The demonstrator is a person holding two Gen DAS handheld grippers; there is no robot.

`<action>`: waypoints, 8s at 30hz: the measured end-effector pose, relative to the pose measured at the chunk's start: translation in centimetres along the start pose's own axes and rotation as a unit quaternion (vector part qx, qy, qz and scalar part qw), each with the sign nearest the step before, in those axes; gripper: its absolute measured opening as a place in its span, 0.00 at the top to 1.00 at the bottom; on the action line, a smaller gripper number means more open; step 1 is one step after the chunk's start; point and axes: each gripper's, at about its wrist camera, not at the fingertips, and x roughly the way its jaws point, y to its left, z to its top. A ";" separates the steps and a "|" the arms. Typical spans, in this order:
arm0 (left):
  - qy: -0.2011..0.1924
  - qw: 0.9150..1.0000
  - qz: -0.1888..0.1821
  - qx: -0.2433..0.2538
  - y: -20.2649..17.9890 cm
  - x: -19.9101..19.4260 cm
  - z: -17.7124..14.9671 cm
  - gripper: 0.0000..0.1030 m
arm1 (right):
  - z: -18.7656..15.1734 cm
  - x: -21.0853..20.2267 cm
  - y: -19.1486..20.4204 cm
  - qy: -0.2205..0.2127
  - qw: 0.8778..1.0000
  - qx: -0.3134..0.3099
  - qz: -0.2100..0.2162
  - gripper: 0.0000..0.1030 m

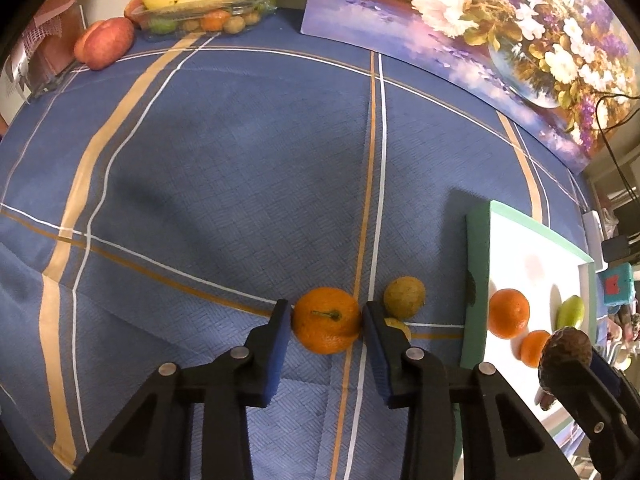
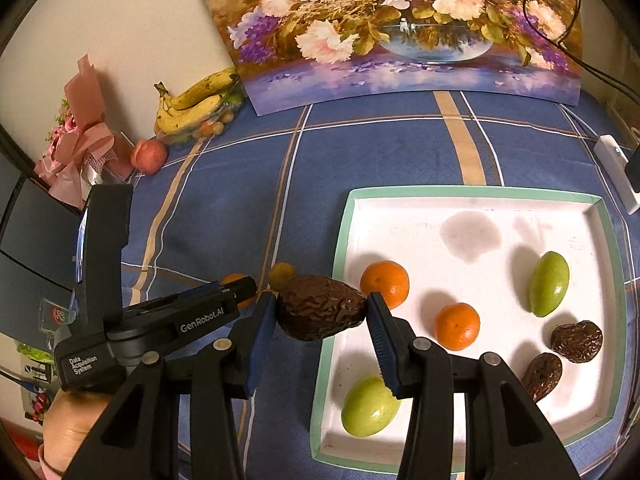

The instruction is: Organize fruits

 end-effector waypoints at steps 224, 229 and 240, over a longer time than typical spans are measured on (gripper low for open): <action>-0.080 0.995 -0.008 -0.053 5.4 -5.2 2.1 0.73 | 1.9 6.5 4.4 0.007 0.997 -0.070 -0.016 0.54; -0.080 0.995 -0.010 -0.058 5.7 -5.0 2.3 0.73 | 1.8 8.3 5.0 0.025 0.996 -0.082 -0.023 0.60; -0.080 0.996 -0.010 -0.050 5.2 -5.0 2.4 0.73 | 1.3 10.9 4.7 0.043 0.995 -0.083 -0.039 0.73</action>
